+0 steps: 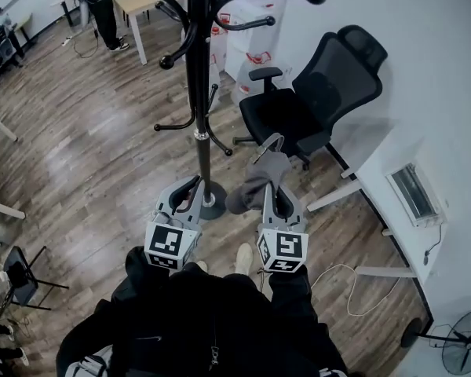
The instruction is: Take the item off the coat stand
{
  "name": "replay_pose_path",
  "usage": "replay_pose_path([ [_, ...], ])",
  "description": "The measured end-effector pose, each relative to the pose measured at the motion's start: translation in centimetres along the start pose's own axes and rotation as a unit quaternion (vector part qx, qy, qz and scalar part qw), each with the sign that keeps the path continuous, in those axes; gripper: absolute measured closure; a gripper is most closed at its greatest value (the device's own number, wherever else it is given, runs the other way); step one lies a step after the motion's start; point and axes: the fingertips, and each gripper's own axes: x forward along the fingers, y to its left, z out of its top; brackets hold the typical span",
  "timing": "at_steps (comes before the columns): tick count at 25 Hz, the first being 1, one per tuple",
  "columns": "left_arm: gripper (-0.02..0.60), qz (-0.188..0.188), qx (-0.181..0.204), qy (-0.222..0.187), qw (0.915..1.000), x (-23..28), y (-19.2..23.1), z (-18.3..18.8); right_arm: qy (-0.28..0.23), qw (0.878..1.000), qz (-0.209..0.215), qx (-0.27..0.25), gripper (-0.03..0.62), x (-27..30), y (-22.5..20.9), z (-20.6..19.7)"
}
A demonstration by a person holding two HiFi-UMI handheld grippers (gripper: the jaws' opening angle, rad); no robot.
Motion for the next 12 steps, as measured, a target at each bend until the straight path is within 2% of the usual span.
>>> replay_pose_path([
  [12,0.546,-0.068,0.012,0.009,0.9975,0.5,-2.4,-1.2,0.020,0.997,-0.067,0.018,0.560,-4.2,-1.0,-3.1],
])
